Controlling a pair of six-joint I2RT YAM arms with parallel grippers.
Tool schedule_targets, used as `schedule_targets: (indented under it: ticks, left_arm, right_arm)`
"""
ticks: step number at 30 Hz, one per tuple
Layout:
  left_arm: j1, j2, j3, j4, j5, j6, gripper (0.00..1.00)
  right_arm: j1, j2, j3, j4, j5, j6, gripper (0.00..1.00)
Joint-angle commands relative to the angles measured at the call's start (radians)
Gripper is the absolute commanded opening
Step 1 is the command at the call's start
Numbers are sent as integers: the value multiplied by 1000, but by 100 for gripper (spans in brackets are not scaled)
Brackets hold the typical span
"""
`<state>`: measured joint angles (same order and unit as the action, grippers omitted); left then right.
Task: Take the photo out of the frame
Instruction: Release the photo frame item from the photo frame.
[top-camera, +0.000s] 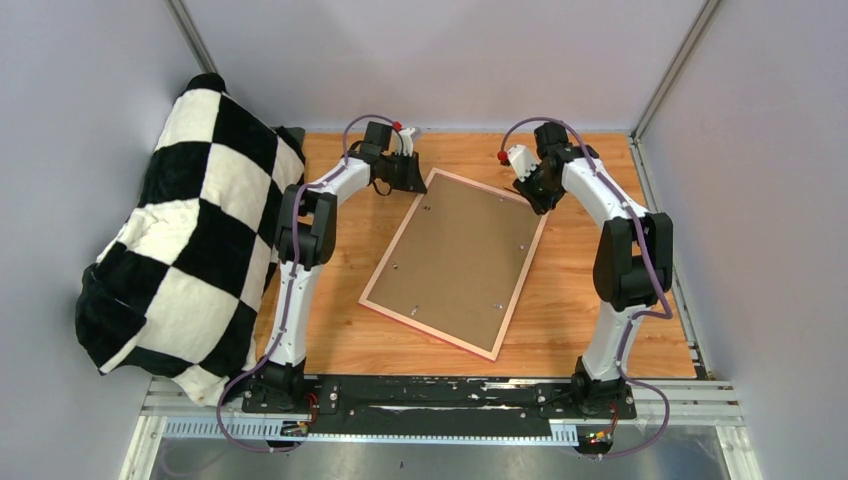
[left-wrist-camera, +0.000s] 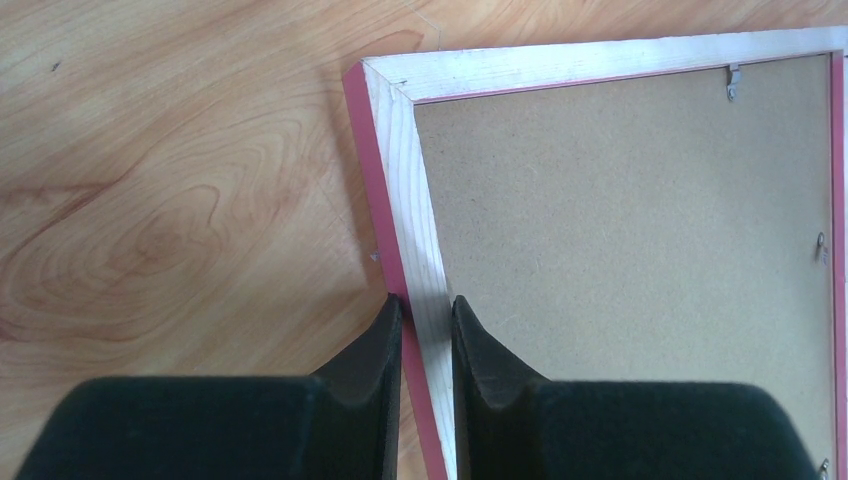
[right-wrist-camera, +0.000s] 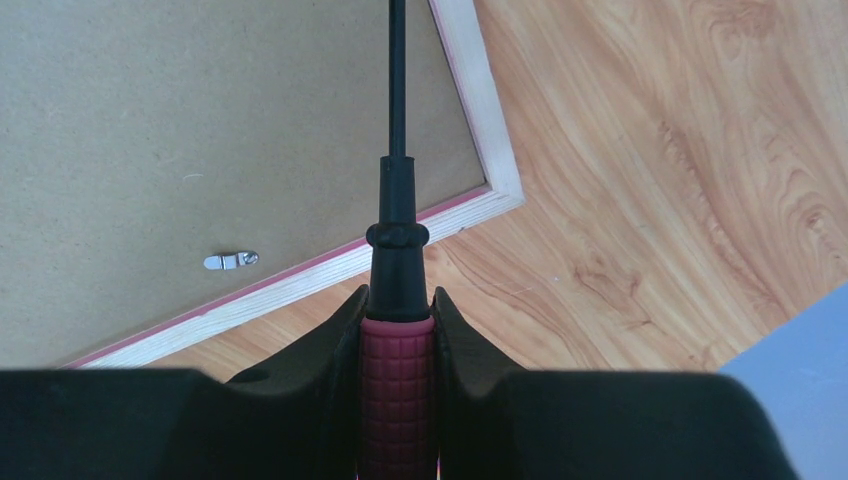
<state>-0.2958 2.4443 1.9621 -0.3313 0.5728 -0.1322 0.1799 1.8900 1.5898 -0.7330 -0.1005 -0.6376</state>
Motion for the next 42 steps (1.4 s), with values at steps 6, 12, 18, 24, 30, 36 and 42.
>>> schedule_targets:
  ticks: [6, 12, 18, 24, 30, 36, 42]
  left_arm:
    - [4, 88, -25, -100, -27, 13, 6]
    - [4, 87, -26, -97, -26, 11, 5]
    - [7, 99, -13, -97, 11, 11, 9]
    - [10, 101, -16, -83, 26, -1, 4]
    - [14, 113, -13, -67, 64, -19, 0]
    - [14, 116, -15, -57, 72, -29, 0]
    - [14, 115, -16, -54, 73, -30, 0]
  right_arm:
    - [-13, 10, -45, 11, 56, 10, 0]
    - [-13, 40, -42, 17, 79, 24, 0]
    - [-13, 57, -43, 21, 76, 33, 0]
    - [-13, 73, -41, 27, 81, 39, 0]
    - [-13, 92, -42, 35, 71, 53, 0]
    - [-13, 111, -40, 38, 77, 52, 0]
    - [-8, 134, -26, 40, 85, 56, 0]
